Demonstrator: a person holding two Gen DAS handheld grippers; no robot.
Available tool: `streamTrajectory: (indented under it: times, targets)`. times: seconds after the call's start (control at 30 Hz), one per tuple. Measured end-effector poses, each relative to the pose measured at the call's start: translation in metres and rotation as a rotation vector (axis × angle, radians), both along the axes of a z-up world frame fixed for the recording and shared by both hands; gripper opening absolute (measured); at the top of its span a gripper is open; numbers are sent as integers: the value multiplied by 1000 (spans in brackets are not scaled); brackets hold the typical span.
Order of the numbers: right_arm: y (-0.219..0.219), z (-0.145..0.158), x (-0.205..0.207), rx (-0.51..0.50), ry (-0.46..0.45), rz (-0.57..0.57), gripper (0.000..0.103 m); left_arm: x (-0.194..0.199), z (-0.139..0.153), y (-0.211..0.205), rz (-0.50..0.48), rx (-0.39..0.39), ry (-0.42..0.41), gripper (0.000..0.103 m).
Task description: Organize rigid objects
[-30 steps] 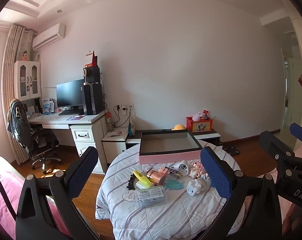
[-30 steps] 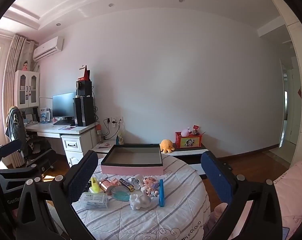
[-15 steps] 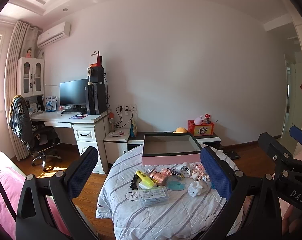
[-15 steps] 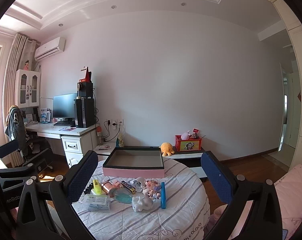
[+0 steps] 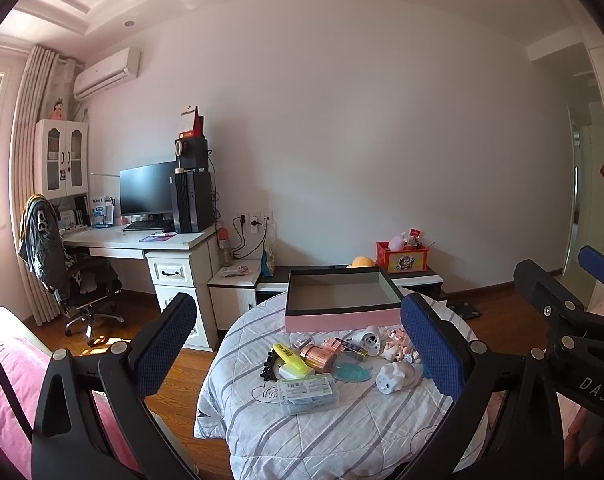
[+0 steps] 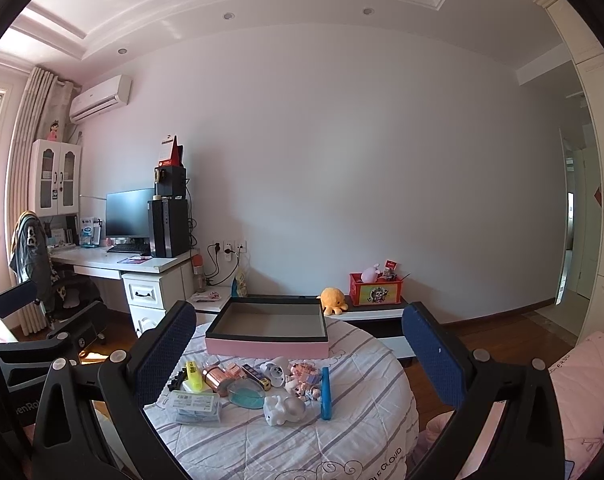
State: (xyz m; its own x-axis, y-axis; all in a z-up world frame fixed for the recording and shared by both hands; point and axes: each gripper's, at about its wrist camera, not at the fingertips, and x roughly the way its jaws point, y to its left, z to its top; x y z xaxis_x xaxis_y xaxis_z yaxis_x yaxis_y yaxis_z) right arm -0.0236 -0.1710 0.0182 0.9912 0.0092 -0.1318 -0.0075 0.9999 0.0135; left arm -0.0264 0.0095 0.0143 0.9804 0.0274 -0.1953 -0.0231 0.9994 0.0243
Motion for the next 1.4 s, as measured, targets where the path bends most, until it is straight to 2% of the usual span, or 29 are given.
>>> streamTrajectory:
  times: [1.4]
  targets:
    - [2,-3,-3,4,-8,1,103,-4,4,-6,7,19,-13,103]
